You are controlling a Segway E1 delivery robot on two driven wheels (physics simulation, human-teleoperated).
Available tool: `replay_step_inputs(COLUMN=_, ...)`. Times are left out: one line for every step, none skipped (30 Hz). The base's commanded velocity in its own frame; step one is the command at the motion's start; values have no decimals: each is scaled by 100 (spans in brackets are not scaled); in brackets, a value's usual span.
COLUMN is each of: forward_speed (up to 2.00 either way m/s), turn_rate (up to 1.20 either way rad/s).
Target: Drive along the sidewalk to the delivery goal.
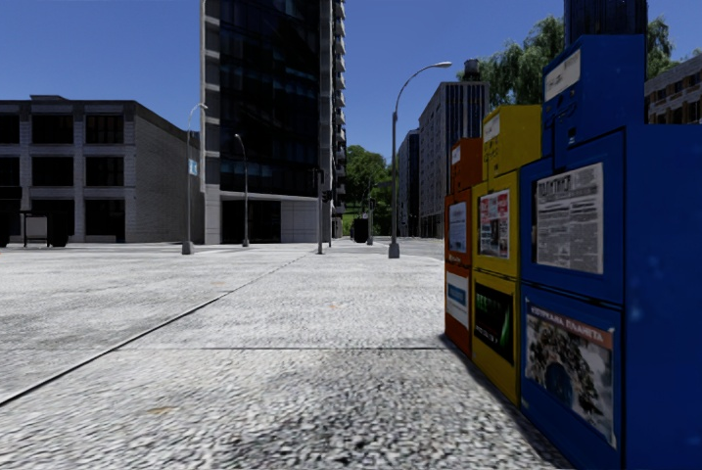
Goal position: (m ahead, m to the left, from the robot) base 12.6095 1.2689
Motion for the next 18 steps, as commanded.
replay_step_inputs(forward_speed=200, turn_rate=0)
replay_step_inputs(forward_speed=200, turn_rate=0)
replay_step_inputs(forward_speed=200, turn_rate=0)
replay_step_inputs(forward_speed=200, turn_rate=0)
replay_step_inputs(forward_speed=200, turn_rate=0)
replay_step_inputs(forward_speed=200, turn_rate=0)
replay_step_inputs(forward_speed=200, turn_rate=0)
replay_step_inputs(forward_speed=200, turn_rate=0)
replay_step_inputs(forward_speed=200, turn_rate=0)
replay_step_inputs(forward_speed=200, turn_rate=0)
replay_step_inputs(forward_speed=200, turn_rate=0)
replay_step_inputs(forward_speed=200, turn_rate=0)
replay_step_inputs(forward_speed=200, turn_rate=0)
replay_step_inputs(forward_speed=200, turn_rate=0)
replay_step_inputs(forward_speed=200, turn_rate=0)
replay_step_inputs(forward_speed=200, turn_rate=0)
replay_step_inputs(forward_speed=200, turn_rate=0)
replay_step_inputs(forward_speed=200, turn_rate=0)
